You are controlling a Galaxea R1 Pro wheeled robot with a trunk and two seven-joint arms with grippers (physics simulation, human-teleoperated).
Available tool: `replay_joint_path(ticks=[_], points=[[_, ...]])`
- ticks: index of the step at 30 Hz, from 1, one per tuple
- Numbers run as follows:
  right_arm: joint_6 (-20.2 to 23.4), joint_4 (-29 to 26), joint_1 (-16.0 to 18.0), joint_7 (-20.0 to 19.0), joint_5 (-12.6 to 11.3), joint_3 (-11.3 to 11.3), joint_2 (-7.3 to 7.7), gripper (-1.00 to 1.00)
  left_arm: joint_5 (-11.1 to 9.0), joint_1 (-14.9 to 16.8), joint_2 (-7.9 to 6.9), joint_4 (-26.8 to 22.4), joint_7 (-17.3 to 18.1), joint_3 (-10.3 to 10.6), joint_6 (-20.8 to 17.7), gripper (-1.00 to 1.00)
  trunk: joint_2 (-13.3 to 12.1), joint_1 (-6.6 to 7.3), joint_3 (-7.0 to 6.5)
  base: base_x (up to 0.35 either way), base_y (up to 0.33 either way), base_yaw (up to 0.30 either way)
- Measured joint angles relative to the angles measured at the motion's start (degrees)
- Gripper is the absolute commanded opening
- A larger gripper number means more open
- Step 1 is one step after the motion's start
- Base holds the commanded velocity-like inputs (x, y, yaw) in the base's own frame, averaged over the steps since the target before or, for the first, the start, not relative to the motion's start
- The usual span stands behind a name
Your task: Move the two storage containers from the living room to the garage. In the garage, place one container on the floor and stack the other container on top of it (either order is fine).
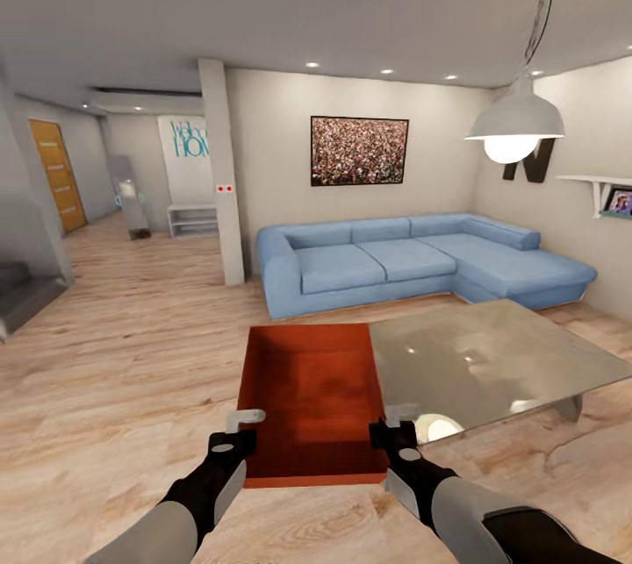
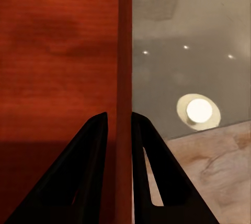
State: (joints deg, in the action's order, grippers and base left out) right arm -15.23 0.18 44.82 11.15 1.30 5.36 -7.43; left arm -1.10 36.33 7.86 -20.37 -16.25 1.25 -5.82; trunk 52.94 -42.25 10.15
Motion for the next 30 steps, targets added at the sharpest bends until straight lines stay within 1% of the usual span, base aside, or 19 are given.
replay_joint_path(ticks=[30], points=[[0.0, 0.0, 0.0, 0.0, -0.2, 0.1, -0.06, -1.0, 0.0, 0.0, -0.08, -0.2, 0.1, 0.0, -0.2, -1.0, 0.0, 0.0, 0.0, 0.0, 0.0, 0.281]])
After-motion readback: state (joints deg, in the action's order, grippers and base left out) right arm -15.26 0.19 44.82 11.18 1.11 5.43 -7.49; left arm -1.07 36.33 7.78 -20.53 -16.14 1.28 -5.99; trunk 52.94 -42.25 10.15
